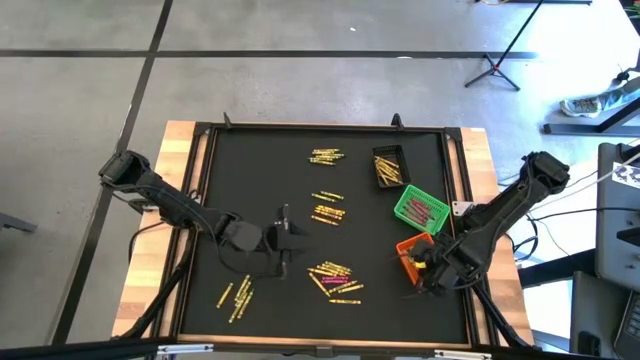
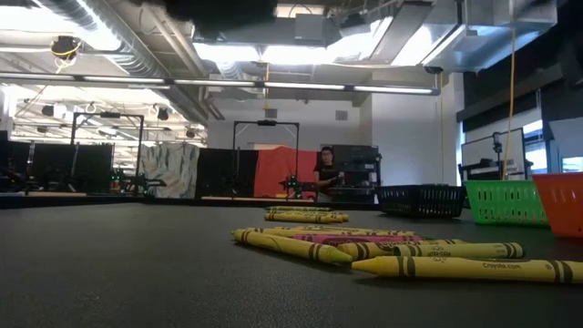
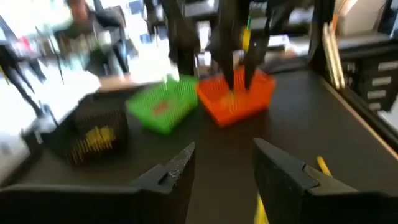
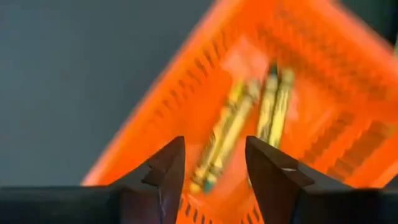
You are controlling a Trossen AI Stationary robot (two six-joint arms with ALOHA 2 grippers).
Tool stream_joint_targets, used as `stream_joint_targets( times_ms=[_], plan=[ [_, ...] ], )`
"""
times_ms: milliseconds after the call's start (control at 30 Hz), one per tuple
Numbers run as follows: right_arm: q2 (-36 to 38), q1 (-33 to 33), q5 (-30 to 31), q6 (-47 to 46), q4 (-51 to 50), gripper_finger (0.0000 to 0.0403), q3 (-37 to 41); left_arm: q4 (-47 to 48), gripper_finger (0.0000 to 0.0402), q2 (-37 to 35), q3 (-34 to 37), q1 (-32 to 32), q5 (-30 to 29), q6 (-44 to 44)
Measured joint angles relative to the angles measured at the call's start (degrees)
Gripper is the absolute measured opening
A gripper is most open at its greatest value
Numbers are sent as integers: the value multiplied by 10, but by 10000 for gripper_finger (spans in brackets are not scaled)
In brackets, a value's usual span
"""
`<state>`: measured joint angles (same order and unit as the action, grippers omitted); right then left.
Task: Sort crayons
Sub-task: Put the yellow crayon into the black basket
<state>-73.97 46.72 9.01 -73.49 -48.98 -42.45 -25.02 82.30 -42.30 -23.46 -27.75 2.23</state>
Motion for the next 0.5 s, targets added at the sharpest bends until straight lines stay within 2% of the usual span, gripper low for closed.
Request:
stream_joint_targets(
  times_ms=[167, 300, 400, 500],
  plan=[
    [5, 0, 149, 86, -7, 172, -37, 117, 142, -5, 0, -10, 11, -143],
    [4, -9, 273, 179, 35, 172, -44, 219, 142, -17, 1, -22, 74, -270],
    [3, -30, 329, 277, 93, 172, -44, 298, 140, -31, 0, -26, 133, -378],
    [3, -59, 347, 390, 174, 172, -44, 370, 138, -33, 0, -40, 173, -480]
  ],
)
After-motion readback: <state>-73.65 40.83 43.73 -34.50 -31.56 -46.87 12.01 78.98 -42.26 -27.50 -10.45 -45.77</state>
